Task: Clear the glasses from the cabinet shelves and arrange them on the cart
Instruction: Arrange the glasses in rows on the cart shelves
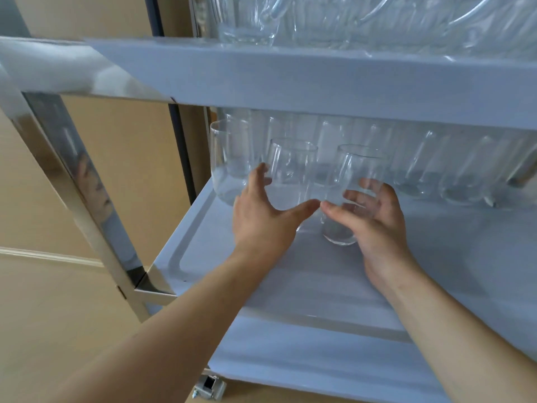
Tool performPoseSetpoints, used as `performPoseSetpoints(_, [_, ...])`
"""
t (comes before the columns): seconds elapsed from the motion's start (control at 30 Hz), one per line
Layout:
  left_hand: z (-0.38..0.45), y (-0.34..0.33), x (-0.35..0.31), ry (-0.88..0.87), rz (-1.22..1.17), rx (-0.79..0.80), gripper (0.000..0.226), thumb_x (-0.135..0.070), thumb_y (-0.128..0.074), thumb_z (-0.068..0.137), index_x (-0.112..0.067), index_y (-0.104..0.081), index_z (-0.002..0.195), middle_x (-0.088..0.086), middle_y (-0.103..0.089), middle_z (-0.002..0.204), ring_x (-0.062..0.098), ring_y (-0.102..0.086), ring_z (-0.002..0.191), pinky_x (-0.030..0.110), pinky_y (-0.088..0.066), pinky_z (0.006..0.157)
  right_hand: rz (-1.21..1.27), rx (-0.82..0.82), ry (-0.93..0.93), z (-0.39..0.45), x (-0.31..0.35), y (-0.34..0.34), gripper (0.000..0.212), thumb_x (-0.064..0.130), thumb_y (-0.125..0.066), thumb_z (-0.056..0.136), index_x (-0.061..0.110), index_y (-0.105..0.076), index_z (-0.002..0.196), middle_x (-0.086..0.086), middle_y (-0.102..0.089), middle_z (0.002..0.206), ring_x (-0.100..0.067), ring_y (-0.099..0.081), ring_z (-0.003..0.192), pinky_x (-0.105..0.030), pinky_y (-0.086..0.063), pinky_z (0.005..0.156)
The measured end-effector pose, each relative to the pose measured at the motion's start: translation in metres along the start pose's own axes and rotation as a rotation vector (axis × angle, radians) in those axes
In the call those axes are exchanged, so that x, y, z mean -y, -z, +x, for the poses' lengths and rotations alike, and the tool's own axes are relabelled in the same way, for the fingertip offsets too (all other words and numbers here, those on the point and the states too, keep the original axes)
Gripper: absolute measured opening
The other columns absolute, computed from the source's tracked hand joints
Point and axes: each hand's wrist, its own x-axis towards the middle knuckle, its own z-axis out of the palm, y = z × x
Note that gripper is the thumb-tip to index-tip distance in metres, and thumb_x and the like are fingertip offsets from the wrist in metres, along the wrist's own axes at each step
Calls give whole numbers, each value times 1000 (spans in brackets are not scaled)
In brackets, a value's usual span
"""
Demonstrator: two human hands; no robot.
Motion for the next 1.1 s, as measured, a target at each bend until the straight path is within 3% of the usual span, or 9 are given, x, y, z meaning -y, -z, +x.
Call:
performPoseSetpoints(0.07, [1,-1,0,13,74,22,106,-62,-86,62,-44,-29,149,-9,-55,134,18,-56,121,43,-51,100,23,-31,1,2,-3,3,80,39,-94,44,34,-57,115,1,-70,113,-22,-69,106,-20,-50,76])
performPoseSetpoints(0.17, [2,-5,-2,3,92,27,101,-59,-88,61,-41,-33,144,-5,-56,132,18,-56,120,42,-52,99,45,-94,7,3,-4,4,84,42,-94,44,32,-57,119,3,-70,113,-19,-70,104,-15,-49,70])
performPoseSetpoints(0.37, [19,-29,-8,49,-42,-56,90,-50,-88,68,-25,-41,140,1,-57,132,21,-57,120,41,-49,101,84,-135,14,-1,-6,6,88,46,-94,44,34,-55,122,2,-68,117,-19,-69,108,-23,-47,78])
performPoseSetpoints(0.5, [39,-39,-9,39,-34,-127,90,-50,-86,70,-19,-41,141,3,-59,131,22,-55,122,31,-43,95,64,-120,23,-1,-7,4,88,48,-94,41,36,-55,119,3,-68,116,-20,-69,107,-29,-52,81])
performPoseSetpoints(0.6, [44,-43,-4,60,-42,-144,90,-45,-87,71,-18,-40,143,5,-57,135,24,-53,126,29,-41,94,36,-95,36,-1,-8,3,87,51,-93,40,40,-55,117,8,-67,114,-12,-68,102,-25,-52,77])
performPoseSetpoints(0.7, [45,-47,-1,57,-34,-140,91,-42,-87,72,-18,-38,144,5,-55,140,24,-51,129,28,-37,95,13,-97,41,-1,-9,3,84,53,-92,39,44,-56,115,9,-65,113,-7,-67,98,-19,-50,73])
performPoseSetpoints(0.83, [51,-47,-4,88,-46,-131,92,-39,-87,74,-19,-35,147,5,-52,143,25,-50,131,36,-43,104,18,-122,43,0,-9,3,81,53,-92,38,44,-57,111,8,-65,111,-10,-67,98,-26,-53,78])
performPoseSetpoints(0.97, [48,-40,-3,95,-11,-72,95,-46,-85,75,-22,-31,151,2,-48,148,23,-47,135,39,-44,107,11,-116,51,1,-10,1,88,51,-92,39,38,-56,118,6,-65,114,-10,-66,101,-23,-50,76])
performPoseSetpoints(1.1, [30,-29,0,75,56,-20,104,-43,-86,75,-21,-24,156,2,-38,155,21,-38,142,26,-31,105,16,-114,50,1,-10,1,86,46,-93,42,37,-56,119,4,-65,114,-10,-65,100,-18,-50,73])
